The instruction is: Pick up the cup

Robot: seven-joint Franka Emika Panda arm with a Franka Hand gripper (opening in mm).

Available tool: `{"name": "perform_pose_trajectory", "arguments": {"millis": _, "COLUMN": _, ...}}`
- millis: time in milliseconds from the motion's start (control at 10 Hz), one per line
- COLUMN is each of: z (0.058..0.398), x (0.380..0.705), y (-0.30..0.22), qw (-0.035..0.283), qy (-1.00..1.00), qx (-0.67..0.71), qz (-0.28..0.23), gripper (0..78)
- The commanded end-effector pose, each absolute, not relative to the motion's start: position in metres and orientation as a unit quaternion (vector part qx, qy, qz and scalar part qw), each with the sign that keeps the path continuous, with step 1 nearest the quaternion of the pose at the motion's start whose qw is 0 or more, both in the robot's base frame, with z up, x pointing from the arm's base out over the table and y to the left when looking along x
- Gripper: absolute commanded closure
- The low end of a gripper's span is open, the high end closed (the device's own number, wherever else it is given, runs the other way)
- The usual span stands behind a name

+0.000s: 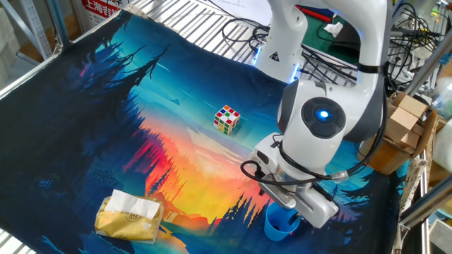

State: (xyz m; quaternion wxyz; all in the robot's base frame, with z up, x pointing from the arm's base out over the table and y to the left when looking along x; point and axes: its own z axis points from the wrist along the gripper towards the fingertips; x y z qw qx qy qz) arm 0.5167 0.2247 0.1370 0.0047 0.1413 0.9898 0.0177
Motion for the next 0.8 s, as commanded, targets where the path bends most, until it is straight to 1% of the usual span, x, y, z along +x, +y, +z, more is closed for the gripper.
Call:
{"name": "perform_pose_trajectory", "arguments": {"millis": 100, "z": 0.1398, "x": 0.5172, "y": 0.2260, "qw": 0.007, "qy": 0.990, "qx": 0.142, "qz": 0.019, "gripper": 0.1}}
{"name": "perform_pose_trajectory", "arguments": {"millis": 400, "z": 0.1402, "x": 0.5169, "y": 0.2264, "qw": 0.008, "qy": 0.989, "qx": 0.145, "qz": 0.019, "gripper": 0.1}}
{"name": "perform_pose_trajectory", "arguments": {"millis": 500, "z": 0.1402, "x": 0.5169, "y": 0.2264, "qw": 0.008, "qy": 0.989, "qx": 0.145, "qz": 0.019, "gripper": 76.4}}
{"name": "perform_pose_trajectory", "arguments": {"millis": 800, "z": 0.1402, "x": 0.5169, "y": 0.2264, "qw": 0.008, "qy": 0.989, "qx": 0.145, "qz": 0.019, "gripper": 76.4}}
